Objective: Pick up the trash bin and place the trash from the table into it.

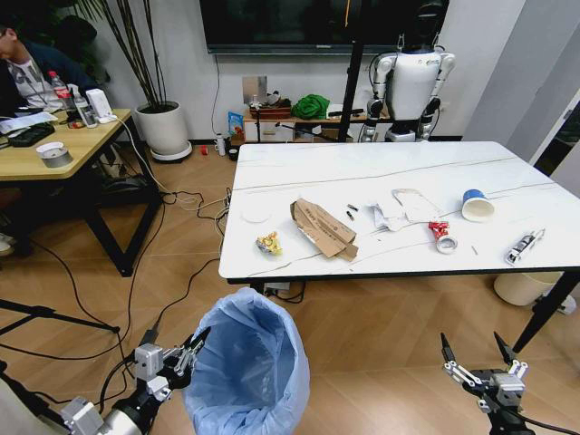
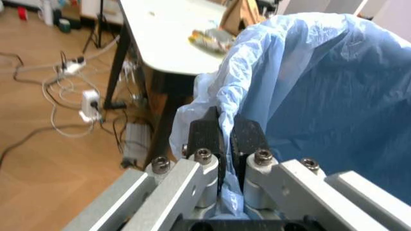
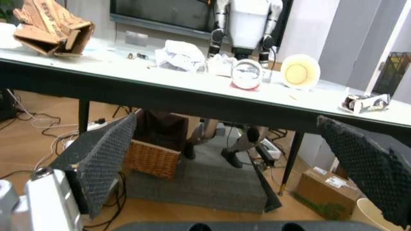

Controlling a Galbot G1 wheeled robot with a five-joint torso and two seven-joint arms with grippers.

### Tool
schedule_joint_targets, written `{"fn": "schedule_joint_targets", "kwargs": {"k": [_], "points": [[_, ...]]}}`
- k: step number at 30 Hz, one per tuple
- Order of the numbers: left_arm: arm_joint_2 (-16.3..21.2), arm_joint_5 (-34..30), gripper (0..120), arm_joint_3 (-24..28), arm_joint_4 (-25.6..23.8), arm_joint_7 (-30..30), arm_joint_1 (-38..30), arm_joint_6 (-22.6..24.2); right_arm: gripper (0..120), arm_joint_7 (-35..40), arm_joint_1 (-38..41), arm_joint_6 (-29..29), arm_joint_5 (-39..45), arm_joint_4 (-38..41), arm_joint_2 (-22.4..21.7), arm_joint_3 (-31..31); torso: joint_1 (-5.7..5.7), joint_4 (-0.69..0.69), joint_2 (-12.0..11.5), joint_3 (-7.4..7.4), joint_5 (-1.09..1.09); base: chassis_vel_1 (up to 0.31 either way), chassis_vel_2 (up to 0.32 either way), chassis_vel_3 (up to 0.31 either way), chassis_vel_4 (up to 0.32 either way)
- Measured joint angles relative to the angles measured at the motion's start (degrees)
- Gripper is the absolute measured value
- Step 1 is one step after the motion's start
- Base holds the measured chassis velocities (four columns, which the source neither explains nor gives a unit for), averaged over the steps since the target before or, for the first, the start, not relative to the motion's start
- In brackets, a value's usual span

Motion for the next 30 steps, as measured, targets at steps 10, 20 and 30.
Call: {"fn": "schedule_joint_targets", "kwargs": {"k": [10, 20, 30], "points": [[0.3, 2.5, 0, 0.0, -1.0, -0.6, 0.3, -2.7, 100, 0.0, 0.3, 0.0, 0.0, -0.5, -0.1, -0.3, 0.61, 0.00, 1.3, 0.64, 0.00, 0.000, 0.000, 0.000, 0.000], [4.5, -0.1, 0, 1.0, -6.3, -10.9, 0.0, 4.6, 100, -0.1, -1.4, 0.0, 0.3, 0.2, -2.1, -0.4, 0.53, 0.00, 1.0, 0.51, 0.00, 0.000, 0.000, 0.000, 0.000], [16.2, -7.8, 0, 0.8, -8.2, -14.6, 0.4, 8.7, 100, -0.8, -3.7, 0.6, 3.5, 4.4, -5.1, 0.7, 0.42, 0.00, 0.8, 0.37, 0.00, 0.000, 0.000, 0.000, 0.000]]}}
